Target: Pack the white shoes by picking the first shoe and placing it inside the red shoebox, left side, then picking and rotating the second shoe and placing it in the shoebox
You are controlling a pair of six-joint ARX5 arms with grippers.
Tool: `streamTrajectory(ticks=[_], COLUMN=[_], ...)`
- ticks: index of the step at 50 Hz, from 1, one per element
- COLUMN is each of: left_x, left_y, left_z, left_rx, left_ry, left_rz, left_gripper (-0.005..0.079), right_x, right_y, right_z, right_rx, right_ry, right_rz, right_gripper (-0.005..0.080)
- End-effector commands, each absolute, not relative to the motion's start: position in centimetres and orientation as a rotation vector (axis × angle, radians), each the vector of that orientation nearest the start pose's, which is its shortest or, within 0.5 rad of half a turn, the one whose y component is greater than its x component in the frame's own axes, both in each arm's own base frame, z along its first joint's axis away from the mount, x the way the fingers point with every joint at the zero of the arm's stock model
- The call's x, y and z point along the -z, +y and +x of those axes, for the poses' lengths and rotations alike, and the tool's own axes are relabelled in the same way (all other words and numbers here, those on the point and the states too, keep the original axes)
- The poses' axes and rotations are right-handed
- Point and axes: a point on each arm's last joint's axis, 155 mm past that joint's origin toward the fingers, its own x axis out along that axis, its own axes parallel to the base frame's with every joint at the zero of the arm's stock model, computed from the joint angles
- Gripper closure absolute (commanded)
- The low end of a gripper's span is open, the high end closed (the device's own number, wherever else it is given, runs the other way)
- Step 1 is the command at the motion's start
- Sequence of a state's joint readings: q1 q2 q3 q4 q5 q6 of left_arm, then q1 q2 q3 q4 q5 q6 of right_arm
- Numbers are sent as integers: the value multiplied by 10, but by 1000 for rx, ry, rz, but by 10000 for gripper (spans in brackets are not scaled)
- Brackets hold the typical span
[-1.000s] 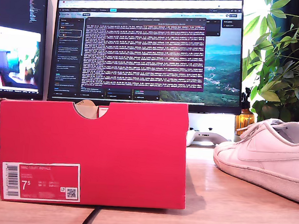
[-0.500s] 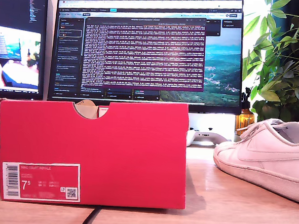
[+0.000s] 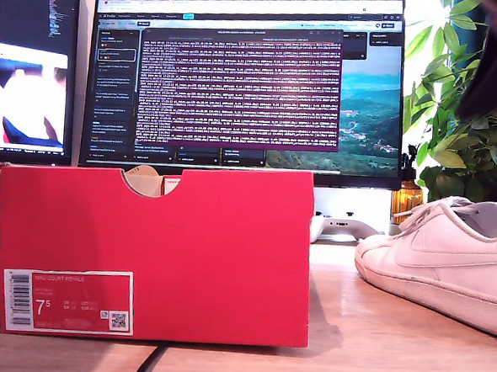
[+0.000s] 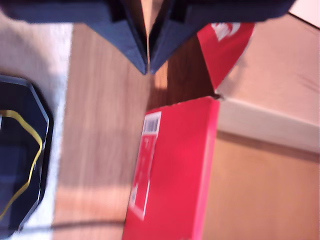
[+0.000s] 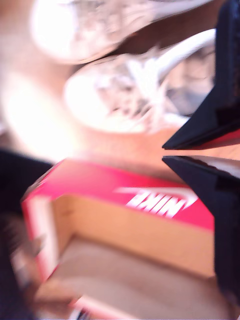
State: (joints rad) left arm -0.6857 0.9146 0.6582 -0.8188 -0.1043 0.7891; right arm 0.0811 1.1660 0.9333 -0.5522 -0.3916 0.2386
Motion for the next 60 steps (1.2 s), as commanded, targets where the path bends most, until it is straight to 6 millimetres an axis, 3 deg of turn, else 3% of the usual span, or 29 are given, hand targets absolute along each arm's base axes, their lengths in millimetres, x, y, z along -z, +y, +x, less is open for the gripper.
streamTrajectory(ticks=[1, 8, 16, 23, 35, 60], left_x=[-86, -77, -71, -69, -73, -73], left_y=[-133, -134, -142, -145, -151, -151], left_z=[198, 212, 220, 223, 229, 230], left_rx=[898, 862, 864, 865, 857, 856], left_ry=[773, 792, 788, 783, 747, 745], left_rz=[1129, 1157, 1155, 1154, 1140, 1140], left_gripper=[762, 762, 762, 762, 761, 761], right_x=[-186, -179, -172, -153, -109, -60], right_y=[100, 100, 107, 115, 109, 103], right_z=[330, 326, 318, 308, 297, 282], right_rx=[-369, -364, -398, -418, -350, -313], right_ry=[829, 877, 939, 1033, 1202, 1401], right_rz=[302, 239, 174, 128, 19, -49], right_gripper=[737, 624, 431, 428, 391, 392])
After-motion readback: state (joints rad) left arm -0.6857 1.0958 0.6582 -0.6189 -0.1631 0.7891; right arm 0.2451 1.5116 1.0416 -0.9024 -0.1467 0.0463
